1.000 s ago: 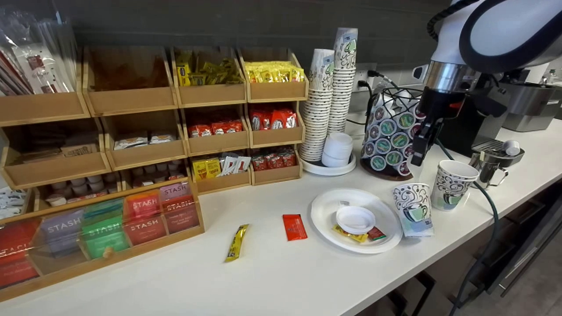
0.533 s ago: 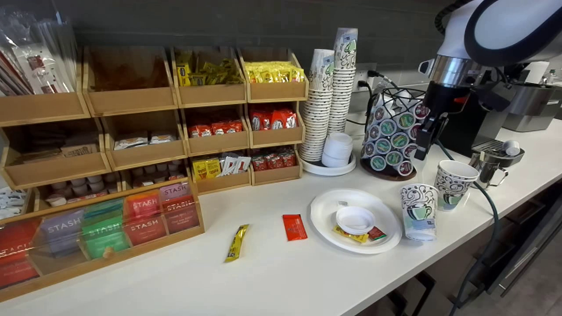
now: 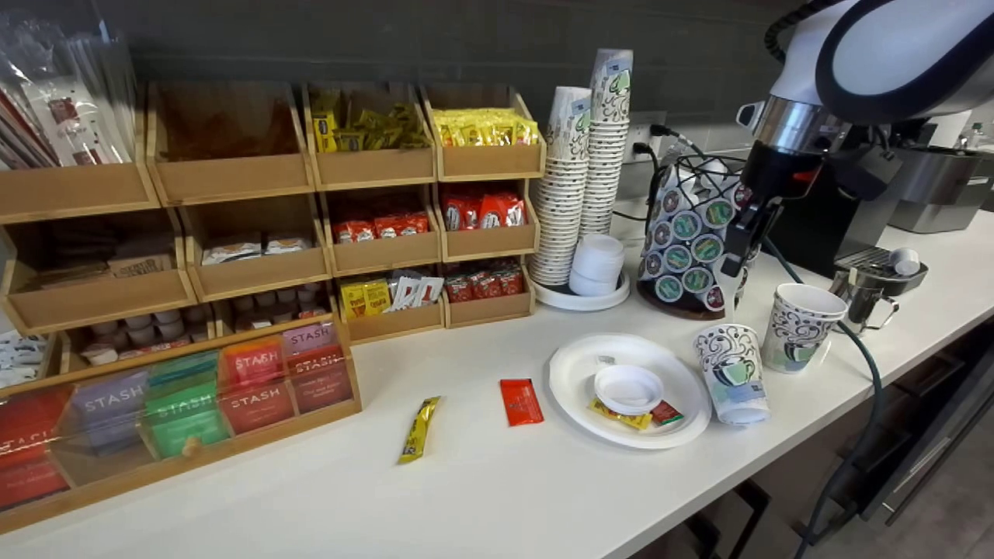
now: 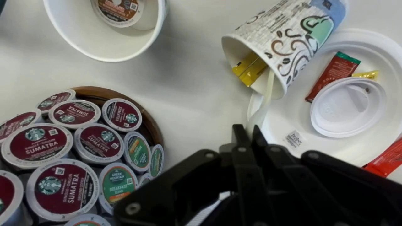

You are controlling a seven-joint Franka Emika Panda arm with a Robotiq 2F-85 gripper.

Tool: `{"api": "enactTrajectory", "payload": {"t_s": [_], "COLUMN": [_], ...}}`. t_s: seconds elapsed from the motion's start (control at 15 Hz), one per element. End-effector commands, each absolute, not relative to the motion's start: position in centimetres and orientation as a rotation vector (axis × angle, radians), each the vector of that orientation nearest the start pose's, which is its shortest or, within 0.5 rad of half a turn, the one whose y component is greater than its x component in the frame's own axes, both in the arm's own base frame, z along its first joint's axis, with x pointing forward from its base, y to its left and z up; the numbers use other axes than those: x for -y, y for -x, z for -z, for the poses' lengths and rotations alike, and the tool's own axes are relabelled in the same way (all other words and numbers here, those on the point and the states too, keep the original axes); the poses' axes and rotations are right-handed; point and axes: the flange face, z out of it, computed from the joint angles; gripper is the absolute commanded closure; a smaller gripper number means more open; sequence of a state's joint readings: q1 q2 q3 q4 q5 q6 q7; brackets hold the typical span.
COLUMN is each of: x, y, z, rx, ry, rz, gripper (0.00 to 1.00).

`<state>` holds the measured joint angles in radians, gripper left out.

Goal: Take the spoon out of the cup and put it in the milk pitcher

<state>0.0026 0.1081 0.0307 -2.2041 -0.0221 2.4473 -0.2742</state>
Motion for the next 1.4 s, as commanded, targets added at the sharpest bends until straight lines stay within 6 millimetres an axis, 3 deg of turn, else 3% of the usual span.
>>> {"api": "enactTrajectory", "payload": {"t_s": [0.0,0.33,0.47,0.67,0.87,1.13,1.33], "x": [-1.0,-0.5,-0.2,1.8,4.9,10.9,16.3], "y": [-57.0,-57.9,-57.2,-54.7,-50.6,-45.1,-43.4], "z": [-36.1,-41.1,-42.5,-44.2,-44.3,-44.2,-44.9], "rx": [0.460,0.442,0.415,0.244,-0.020,-0.369,-0.657], "ry": [3.122,3.131,3.127,3.148,3.170,3.222,3.214], "rz": [0.285,0.464,0.528,0.608,0.682,0.715,0.718], "gripper": [0.97,0.97,0.97,0.97,0.98,0.98,0.98]}}
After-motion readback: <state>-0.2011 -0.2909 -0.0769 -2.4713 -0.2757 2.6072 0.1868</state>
